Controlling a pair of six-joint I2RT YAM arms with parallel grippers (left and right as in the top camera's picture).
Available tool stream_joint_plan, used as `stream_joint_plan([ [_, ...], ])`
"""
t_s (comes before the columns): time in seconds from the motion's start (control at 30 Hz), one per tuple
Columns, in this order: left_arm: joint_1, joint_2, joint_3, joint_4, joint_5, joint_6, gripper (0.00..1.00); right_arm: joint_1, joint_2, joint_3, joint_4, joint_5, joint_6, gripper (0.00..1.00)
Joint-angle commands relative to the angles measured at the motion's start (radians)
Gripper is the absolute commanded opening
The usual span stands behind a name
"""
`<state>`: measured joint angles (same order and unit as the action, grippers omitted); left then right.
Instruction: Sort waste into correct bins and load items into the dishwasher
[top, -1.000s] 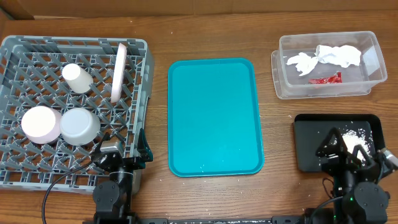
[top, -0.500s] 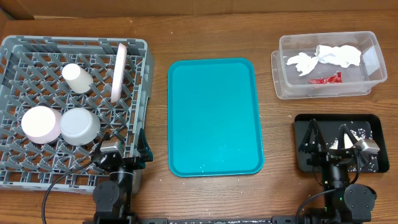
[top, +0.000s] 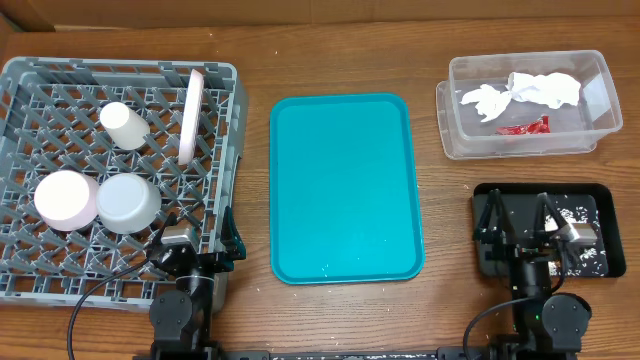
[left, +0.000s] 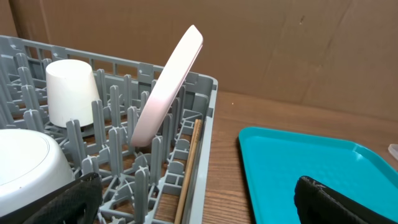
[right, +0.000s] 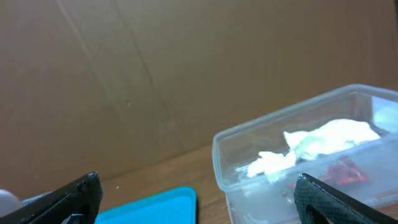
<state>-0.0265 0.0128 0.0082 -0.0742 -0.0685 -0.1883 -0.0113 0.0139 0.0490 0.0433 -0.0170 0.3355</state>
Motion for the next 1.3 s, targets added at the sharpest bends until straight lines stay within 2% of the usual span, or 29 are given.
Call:
stream_joint_plan([
  [0.0,-0.006,-0.009,-0.003,0.003,-0.009,0.002,1.0,0.006,-0.011,-0.041,0.04,-0.038,-0.026,1.0],
  [0.23,-0.006,-0.009,-0.003,0.003,-0.009,0.002,1.0,0.011,-0.011,-0.041,0.024,-0.037,-0.094,1.0],
  [0.47,-0.006,-0.009,-0.003,0.003,-0.009,0.002,1.0,0.011,-0.011,-0.041,-0.134,0.009,-0.108,1.0],
  [0.67,-0.006,-0.009,-0.003,0.003,-0.009,0.002,1.0,0.011,-0.011,-0.041,-0.129,0.015,-0.17,1.0],
  [0.9,-0.006,-0.009,-0.003,0.003,-0.009,0.002,1.0,0.011,-0.011,-0.041,-0.128,0.016,-0.17,1.0],
  [1.13,-0.006,-0.009,-0.003,0.003,-0.009,0.002,1.0,0.011,-0.011,-0.041,-0.13,0.015,-0.337,1.0],
  [1.27,-0.006,-0.009,-0.003,0.003,-0.009,0.002,1.0,0.011,-0.011,-0.041,-0.13,0.011,-0.322,1.0],
])
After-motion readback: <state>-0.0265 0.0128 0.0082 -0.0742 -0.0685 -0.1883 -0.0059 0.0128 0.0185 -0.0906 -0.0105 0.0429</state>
